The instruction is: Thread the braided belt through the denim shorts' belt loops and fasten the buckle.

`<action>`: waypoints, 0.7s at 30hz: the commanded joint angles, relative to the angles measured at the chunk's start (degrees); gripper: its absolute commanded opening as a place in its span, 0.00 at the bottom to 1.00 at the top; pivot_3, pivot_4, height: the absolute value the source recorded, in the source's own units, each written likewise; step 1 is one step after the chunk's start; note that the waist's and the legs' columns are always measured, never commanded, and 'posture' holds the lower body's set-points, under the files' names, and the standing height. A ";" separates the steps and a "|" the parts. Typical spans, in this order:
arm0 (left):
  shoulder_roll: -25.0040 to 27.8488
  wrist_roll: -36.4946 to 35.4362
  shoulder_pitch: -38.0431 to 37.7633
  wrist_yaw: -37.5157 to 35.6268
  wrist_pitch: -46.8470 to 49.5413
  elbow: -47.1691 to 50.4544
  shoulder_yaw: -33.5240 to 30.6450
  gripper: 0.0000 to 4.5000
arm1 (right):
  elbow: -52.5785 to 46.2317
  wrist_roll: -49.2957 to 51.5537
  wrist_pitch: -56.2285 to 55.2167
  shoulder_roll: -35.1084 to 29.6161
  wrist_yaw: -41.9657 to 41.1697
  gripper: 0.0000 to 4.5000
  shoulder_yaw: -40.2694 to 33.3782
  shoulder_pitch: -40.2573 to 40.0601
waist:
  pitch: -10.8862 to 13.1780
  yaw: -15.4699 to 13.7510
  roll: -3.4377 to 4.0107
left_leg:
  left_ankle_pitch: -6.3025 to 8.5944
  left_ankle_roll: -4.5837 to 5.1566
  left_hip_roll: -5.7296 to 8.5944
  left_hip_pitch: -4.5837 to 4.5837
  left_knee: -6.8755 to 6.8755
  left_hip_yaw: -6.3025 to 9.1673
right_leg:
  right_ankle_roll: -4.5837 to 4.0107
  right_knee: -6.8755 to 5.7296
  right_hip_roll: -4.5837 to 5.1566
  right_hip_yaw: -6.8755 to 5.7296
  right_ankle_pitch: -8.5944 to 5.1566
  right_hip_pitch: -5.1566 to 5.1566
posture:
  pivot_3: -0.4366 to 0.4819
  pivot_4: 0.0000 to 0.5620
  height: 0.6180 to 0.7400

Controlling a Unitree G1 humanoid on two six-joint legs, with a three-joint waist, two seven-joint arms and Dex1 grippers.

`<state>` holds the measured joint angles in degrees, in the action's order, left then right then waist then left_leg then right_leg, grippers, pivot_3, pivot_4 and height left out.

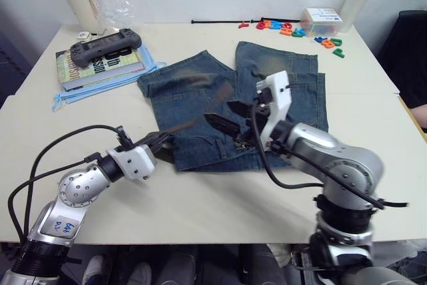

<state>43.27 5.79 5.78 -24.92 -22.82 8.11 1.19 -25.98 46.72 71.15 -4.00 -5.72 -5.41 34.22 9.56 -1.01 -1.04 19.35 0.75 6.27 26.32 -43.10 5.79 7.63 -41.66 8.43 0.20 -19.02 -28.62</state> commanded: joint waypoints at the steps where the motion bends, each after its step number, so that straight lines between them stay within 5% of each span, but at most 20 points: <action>1: -0.22 1.43 -0.21 -0.61 -2.96 0.42 -0.37 0.01 | 0.24 2.10 2.27 3.15 2.55 1.00 -0.47 -1.44 | 0.03 0.04 0.05 | 0.00 0.00 0.02 0.00 0.00 0.00 | 0.00 -0.04 0.00 0.00 0.00 -0.02 | 0.48 0.27 0.30; 20: -2.19 3.79 -0.59 0.49 -2.78 -1.42 -3.32 0.01 | -3.06 13.78 6.74 10.05 14.52 1.00 -12.40 -3.70 | 0.08 1.43 0.14 | -0.13 0.03 0.07 -0.10 -0.06 -0.02 | 0.00 -0.51 -0.02 0.02 0.00 -0.13 | 0.48 0.27 0.30; 21: -2.31 3.82 -0.61 0.63 -2.70 -1.55 -3.51 0.00 | -3.11 14.26 6.76 10.01 15.03 0.94 -12.44 -3.90 | 0.08 1.45 0.14 | -0.13 0.03 0.07 -0.10 -0.06 -0.02 | 0.00 -0.52 -0.03 0.02 0.00 -0.13 | 0.48 0.27 0.30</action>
<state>41.19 9.48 5.46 -25.34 -25.10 5.99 -0.37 -26.66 58.32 78.02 5.43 8.29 -17.13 30.47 9.65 0.45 -0.90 19.22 0.78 6.34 26.22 -43.16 5.77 7.63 -42.19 8.41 0.22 -19.02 -28.75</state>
